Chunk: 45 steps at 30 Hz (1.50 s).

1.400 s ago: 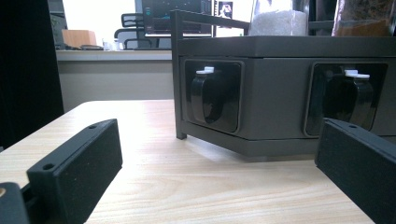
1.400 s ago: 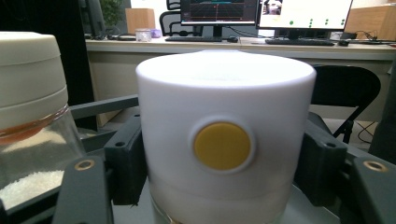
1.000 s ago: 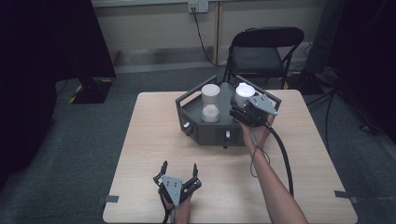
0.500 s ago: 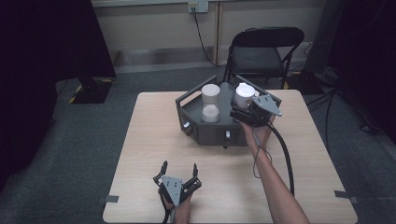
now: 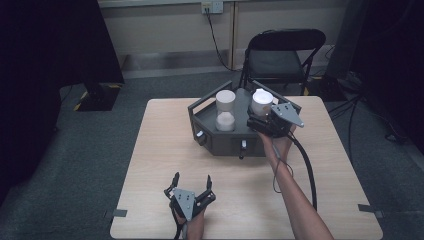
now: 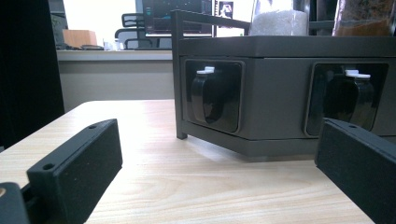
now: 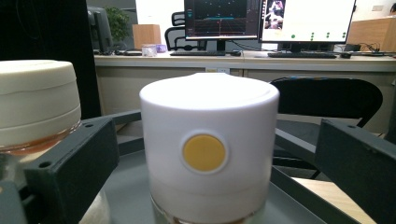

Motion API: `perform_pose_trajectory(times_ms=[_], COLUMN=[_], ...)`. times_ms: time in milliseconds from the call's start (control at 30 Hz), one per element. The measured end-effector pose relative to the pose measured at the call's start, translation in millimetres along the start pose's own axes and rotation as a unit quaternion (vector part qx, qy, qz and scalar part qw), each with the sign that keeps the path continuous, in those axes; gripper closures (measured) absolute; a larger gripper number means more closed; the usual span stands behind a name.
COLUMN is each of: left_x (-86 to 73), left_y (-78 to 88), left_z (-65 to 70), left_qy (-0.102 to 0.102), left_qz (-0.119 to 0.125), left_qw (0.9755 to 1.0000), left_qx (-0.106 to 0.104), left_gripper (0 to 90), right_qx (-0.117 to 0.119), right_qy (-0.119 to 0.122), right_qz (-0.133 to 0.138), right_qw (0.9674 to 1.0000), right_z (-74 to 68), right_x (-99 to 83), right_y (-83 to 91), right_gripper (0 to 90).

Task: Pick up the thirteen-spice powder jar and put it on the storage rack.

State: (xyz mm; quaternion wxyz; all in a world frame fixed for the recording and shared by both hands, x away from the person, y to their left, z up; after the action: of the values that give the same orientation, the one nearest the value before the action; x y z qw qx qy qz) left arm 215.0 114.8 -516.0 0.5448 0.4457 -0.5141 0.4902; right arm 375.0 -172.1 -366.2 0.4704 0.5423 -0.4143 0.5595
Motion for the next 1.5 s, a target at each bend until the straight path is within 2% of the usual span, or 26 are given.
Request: perform_pose_trajectory(times_ms=[300, 633, 767, 1067, 1300, 1500], left_x=[0.0, 0.1, 0.0, 0.0, 0.0, 0.0], left_y=[0.0, 0.0, 0.0, 0.0, 0.0, 0.0], left_z=[0.0, 0.0, 0.0, 0.0, 0.0, 0.0], left_qy=[0.000, 0.000, 0.000, 0.000, 0.000, 0.000], left_qz=[0.000, 0.000, 0.000, 0.000, 0.000, 0.000], left_qw=[1.0000, 1.0000, 1.0000, 1.0000, 1.0000, 1.0000], left_qx=[0.000, 0.000, 0.000, 0.000, 0.000, 0.000], left_gripper=[0.2, 0.2, 0.2, 0.2, 0.3, 0.2], right_qx=[-0.004, -0.004, -0.002, -0.006, -0.007, -0.008], right_qy=[0.002, -0.018, -0.013, 0.007, 0.007, -0.002], right_qz=[0.009, 0.010, 0.006, 0.020, 0.029, 0.028], right_qw=[0.9999, 0.9998, 0.9999, 0.9998, 0.9995, 0.9996], right_z=[7.2, 12.2, 12.3, 8.9, 10.0, 12.3], right_x=[-8.4, -14.0, -15.5, -27.4, -38.2, -44.7], right_y=[12.5, 31.3, 39.3, 65.1, 83.8, 96.1], right_gripper=[0.0, 0.0, 0.0, 0.0, 0.0, 0.0])
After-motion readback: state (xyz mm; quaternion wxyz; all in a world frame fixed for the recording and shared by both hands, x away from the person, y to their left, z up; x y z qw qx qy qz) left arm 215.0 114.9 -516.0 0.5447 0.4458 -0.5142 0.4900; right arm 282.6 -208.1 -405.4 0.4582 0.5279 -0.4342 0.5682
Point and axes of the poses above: each handheld gripper's, and its own axes: y roughly backward along the jaws, x roughly out of its top, z roughly to its right, the point moved 6 cm from there along -y, roughly forward along the jaws, and after that the axes turned 4 degrees about y, right-handed, at the moved point
